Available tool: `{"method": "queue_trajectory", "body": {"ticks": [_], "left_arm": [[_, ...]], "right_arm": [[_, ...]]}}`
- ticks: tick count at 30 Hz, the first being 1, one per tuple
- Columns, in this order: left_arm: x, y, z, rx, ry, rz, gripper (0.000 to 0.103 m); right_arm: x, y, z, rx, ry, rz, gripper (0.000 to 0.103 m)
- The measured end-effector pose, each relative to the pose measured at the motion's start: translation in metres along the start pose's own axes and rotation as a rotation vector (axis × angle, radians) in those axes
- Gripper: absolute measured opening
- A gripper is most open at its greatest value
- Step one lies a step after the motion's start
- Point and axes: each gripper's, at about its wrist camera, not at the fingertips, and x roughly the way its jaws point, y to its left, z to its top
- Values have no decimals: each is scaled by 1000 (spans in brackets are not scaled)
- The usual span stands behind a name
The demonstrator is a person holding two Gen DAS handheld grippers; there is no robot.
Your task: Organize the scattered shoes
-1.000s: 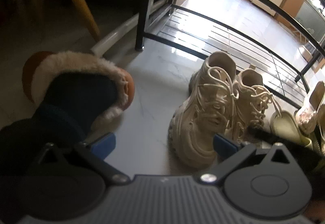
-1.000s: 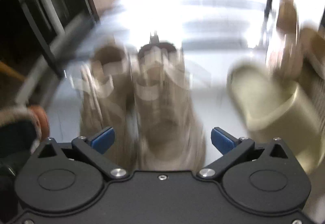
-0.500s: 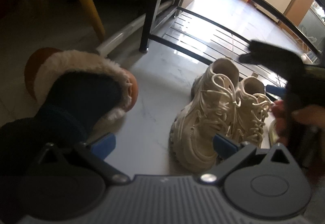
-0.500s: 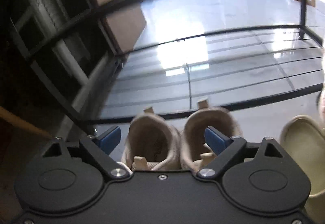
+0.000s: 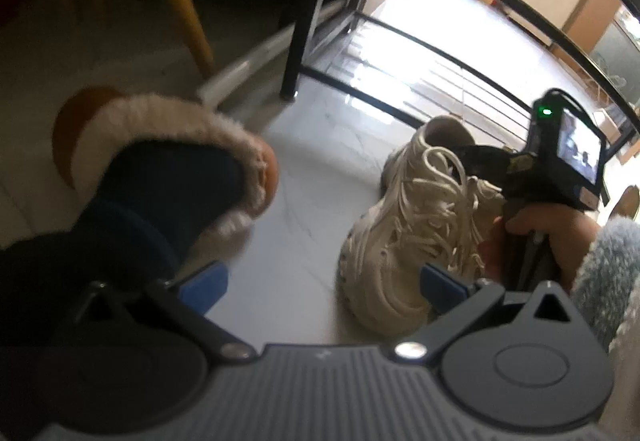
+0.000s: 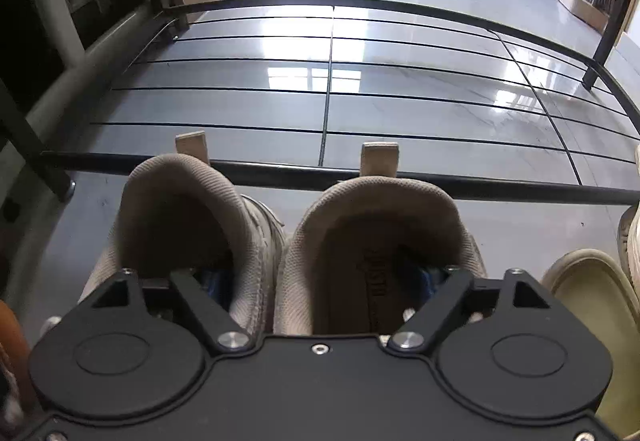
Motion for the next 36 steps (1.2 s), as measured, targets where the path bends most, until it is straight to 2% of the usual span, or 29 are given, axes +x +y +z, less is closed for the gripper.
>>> {"method": "queue_trajectory", "body": {"ticks": [3,4,6,8,13,20,28,31,36], "left_arm": [[1,2,0,-17,16,-14,102],[2,3,0,-23,24,-15,102],[4,4,0,-30,34,-10,102],[5,5,0,-39,41,-6,102],[8,8,0,-56,54,1,102],[8,8,-2,-54,57,-2,102],[10,11,-2,-73,73,-3,102],[9,11,-2,-72,73,-6,102],[10,10,-3,-74,85,-6,102]], "right_arm": [[3,8,1,-20,-1,-26,88],[1,11,0,-37,-13,-31,84],[-4,13,-2,-62,-36,-26,74],[-8,14,-4,-74,-60,-5,54],[-17,8,0,-45,-63,19,54],[-19,-4,0,-41,-91,81,69],[-15,2,0,-46,-116,44,79],[-13,1,3,-43,-100,44,83],[-4,6,13,-25,-44,33,97]]}}
